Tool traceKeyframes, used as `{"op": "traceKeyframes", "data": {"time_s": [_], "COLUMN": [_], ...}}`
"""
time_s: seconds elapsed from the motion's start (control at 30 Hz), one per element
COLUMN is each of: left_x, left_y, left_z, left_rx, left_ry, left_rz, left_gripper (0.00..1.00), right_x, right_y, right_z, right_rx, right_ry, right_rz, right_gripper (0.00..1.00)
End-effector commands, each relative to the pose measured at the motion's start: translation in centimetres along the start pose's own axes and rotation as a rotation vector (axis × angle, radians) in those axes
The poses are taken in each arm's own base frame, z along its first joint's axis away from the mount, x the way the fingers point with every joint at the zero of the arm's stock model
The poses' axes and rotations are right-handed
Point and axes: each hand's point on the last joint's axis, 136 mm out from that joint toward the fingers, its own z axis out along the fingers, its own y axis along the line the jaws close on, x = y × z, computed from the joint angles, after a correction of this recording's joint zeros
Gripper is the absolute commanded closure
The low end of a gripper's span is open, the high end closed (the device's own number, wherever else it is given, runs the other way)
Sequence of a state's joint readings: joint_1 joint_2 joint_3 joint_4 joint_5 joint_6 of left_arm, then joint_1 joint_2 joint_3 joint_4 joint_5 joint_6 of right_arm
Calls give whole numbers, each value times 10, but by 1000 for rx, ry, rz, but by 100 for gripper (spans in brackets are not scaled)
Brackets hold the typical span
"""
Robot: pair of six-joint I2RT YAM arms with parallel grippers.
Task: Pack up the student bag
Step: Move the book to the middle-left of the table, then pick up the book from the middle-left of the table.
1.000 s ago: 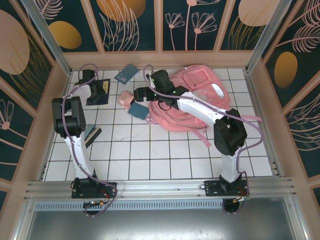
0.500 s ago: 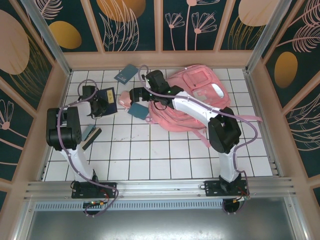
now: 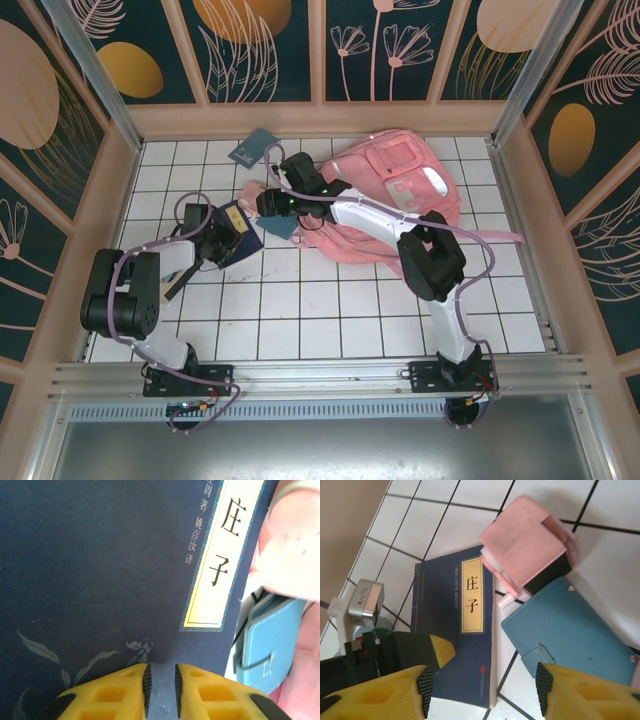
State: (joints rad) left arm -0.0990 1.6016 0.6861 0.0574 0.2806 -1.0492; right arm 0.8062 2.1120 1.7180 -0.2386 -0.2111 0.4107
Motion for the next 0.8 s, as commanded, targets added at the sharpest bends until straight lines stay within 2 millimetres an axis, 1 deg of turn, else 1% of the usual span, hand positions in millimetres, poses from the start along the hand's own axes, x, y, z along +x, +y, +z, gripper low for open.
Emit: {"op": "traceKeyframes", "data": {"time_s": [0.0,0.1,0.2,0.3,0.4,0.47,0.57,0.67,0.77], "left_x": [13,1,-14,-26,-28,-29,-30,-29,-26], "left_y": [22,15,13,19,28,39,49,56,62], "left_z": [-12,-26,-41,-49,-45,-43,-42,-40,-35], "left_rx": [-102,-136,-182,-229,-262,-299,-336,-355,-361], "left_ry": [24,-26,-99,-155,-154,-152,-162,-159,-144], "left_rz": [-7,47,97,142,163,168,179,189,190], "left_gripper": [68,60,53,49,47,46,44,43,42], "right_x": [8,21,33,45,53,56,61,69,76], "right_y": [21,21,20,19,15,11,6,1,0], "right_z": [15,30,44,60,73,79,88,95,100], "right_rx": [-61,-62,-56,-51,-34,-20,1,11,10], "right_ry": [18,51,78,109,126,130,143,163,181], "right_rz": [-26,-40,-57,-68,-70,-76,-86,-89,-98], "right_gripper": [48,53,55,57,59,59,60,60,61]}}
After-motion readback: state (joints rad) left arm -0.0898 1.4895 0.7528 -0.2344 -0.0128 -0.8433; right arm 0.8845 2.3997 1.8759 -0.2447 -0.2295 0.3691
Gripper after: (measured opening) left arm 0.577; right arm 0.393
